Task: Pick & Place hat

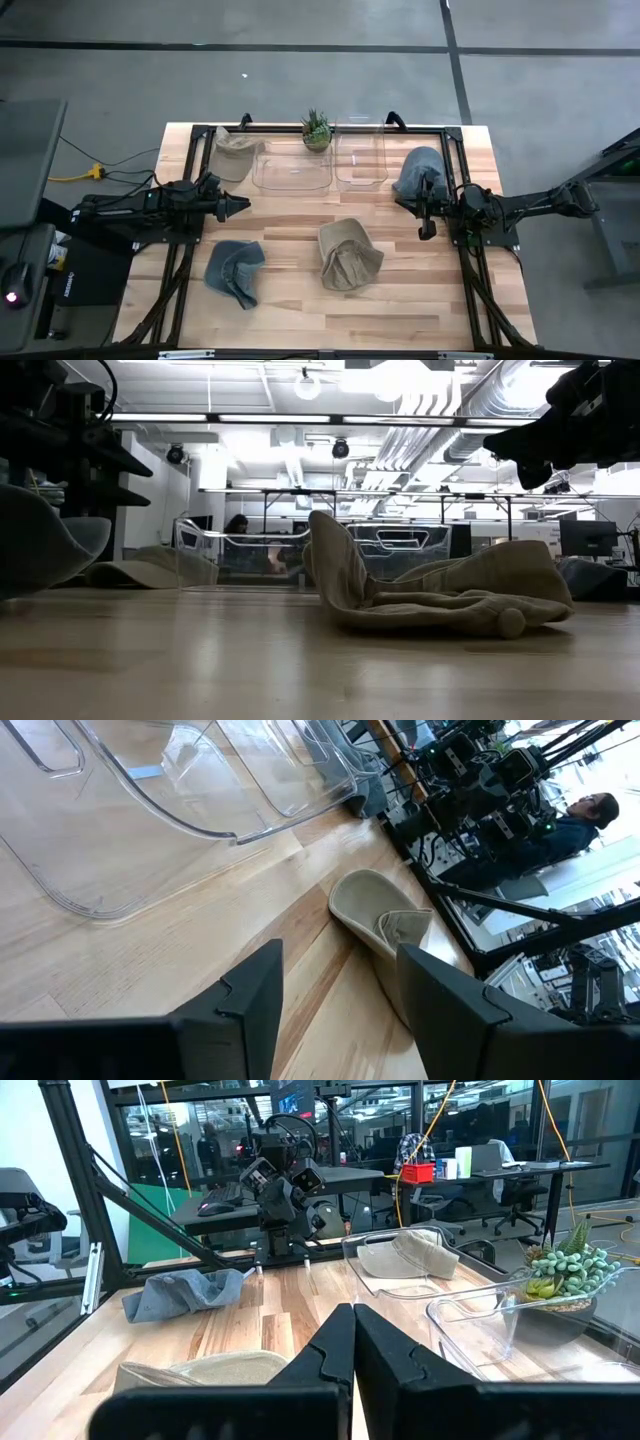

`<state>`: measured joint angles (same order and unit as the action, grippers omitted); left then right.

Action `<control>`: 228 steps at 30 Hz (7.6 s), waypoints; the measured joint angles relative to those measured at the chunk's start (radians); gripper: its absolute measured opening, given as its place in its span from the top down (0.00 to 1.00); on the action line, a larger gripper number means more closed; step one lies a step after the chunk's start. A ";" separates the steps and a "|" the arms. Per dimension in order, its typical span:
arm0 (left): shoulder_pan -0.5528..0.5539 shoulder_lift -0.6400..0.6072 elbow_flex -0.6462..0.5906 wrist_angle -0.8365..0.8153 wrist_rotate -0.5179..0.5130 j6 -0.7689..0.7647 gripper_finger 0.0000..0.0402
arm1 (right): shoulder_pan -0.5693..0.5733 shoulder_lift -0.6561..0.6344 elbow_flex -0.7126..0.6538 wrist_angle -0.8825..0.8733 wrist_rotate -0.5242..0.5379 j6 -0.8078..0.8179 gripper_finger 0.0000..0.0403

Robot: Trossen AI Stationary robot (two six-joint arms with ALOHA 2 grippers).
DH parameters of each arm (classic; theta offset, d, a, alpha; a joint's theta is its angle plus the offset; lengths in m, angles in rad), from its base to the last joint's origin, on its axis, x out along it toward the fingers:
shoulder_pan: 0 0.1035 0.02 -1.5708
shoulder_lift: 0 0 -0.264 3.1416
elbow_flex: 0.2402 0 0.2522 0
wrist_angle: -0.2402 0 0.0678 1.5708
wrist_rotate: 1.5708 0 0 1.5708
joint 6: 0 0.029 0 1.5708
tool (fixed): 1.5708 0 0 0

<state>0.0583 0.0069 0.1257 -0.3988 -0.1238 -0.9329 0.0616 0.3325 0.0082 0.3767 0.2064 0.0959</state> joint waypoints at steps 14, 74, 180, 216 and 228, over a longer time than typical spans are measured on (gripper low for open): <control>0.000 0.000 0.000 0.000 0.000 0.000 0.56 | 0.000 0.000 0.000 0.000 0.000 0.000 1.00; 0.000 0.000 -0.002 0.122 0.067 0.002 0.44 | 0.000 0.000 0.000 0.000 0.000 0.000 1.00; 0.000 1.406 0.507 -0.187 0.738 0.953 0.25 | 0.000 0.000 0.000 0.000 0.000 0.000 1.00; -0.024 1.405 0.617 -0.258 0.764 0.770 1.00 | 0.000 0.000 0.000 0.000 0.000 0.000 1.00; -0.179 1.405 0.869 -0.338 0.396 0.753 1.00 | 0.000 0.000 0.000 0.000 0.000 0.000 1.00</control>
<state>-0.1202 1.4117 0.9951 -0.7373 0.2718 -0.1800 0.0616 0.3325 0.0082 0.3767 0.2063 0.0959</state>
